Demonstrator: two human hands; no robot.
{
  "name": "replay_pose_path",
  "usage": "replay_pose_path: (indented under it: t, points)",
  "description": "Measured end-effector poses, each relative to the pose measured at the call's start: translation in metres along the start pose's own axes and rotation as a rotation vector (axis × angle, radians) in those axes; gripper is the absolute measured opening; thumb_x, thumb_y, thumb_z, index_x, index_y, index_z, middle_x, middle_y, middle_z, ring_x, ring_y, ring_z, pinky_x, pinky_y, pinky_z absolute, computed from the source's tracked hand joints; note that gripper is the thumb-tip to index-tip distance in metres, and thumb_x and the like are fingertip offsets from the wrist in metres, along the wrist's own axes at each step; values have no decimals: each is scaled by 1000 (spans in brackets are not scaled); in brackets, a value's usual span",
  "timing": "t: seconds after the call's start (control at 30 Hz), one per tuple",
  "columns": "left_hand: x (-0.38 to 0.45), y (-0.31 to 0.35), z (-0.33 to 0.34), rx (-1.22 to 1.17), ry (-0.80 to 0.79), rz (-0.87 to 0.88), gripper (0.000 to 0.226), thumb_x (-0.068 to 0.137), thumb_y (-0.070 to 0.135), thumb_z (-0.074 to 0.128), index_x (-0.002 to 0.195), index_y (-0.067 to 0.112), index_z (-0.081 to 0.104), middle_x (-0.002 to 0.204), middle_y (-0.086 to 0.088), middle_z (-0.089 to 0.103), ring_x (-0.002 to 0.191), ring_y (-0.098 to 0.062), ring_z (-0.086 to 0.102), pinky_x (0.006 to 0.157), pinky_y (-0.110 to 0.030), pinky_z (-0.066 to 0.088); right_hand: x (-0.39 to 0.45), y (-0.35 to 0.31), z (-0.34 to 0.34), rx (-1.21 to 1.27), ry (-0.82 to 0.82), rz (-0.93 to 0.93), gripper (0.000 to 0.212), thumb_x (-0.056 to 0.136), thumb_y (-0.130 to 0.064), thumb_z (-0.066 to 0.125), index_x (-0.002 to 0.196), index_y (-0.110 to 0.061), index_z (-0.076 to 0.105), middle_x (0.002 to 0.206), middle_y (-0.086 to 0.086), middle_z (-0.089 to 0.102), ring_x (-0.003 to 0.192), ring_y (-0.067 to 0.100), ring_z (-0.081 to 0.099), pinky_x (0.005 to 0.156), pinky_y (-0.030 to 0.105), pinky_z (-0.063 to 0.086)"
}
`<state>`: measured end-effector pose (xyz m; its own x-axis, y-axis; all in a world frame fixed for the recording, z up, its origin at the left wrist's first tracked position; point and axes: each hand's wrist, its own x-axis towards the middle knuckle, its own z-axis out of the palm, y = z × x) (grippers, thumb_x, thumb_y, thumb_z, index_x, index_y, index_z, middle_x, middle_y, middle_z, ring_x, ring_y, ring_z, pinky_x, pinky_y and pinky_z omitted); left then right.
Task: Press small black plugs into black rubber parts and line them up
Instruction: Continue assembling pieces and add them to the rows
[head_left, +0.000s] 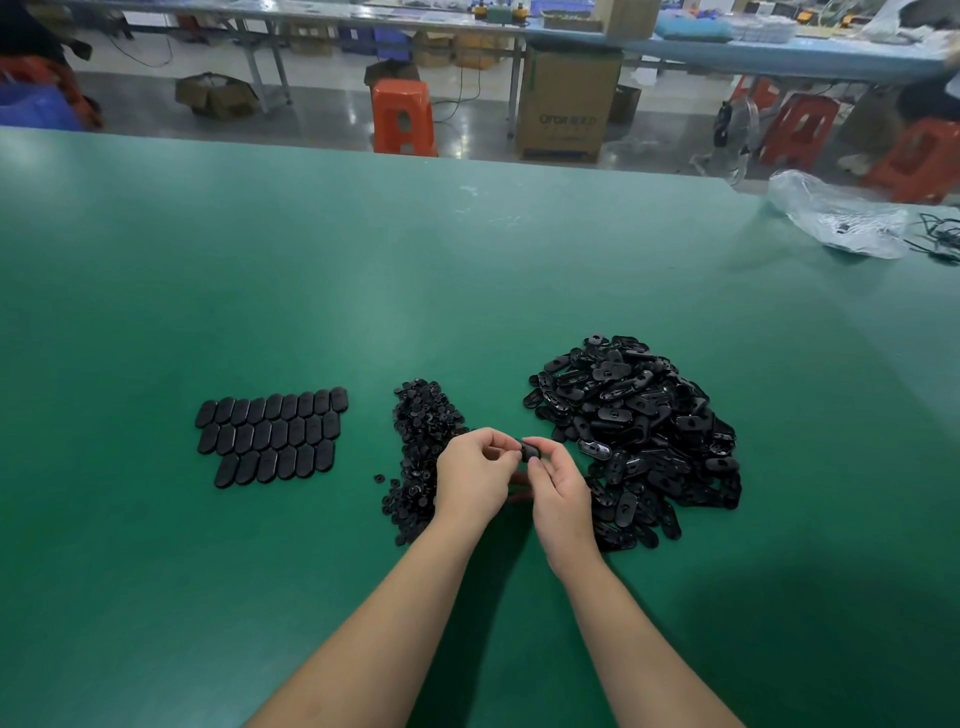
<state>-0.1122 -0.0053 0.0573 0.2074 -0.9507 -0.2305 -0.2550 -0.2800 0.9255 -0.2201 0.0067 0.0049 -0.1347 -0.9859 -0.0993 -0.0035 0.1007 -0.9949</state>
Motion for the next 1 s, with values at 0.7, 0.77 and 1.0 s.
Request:
replay_pose_path:
  t: [0.7,0.77,1.0]
  points:
    - [-2,7,5,100,51,34,7,86,13,73,80,18,72,75,1,70,60,-8,61,45,-8,39,-1,-4,-3,22,26,19,28,102,-8,50,101,-32,64,97,8,76,94,35,70,81,48,57]
    - [-2,7,6,108,59,37,7,84,15,76,80,17,70,74,2,68,59,-7,59,46,-8,39,-1,-3,-4,85,21,37,23,103,-4,47,106,-21,63,96,12,75,86,37,68,75,48,58]
    - [6,8,-6,146,32,50,14,79,19,82,84,16,70,79,4,69,70,-11,62,61,-20,44,-2,-7,-3,197,-25,41,22,104,3,42,108,-9,59,80,2,72,60,20,68,54,31,56]
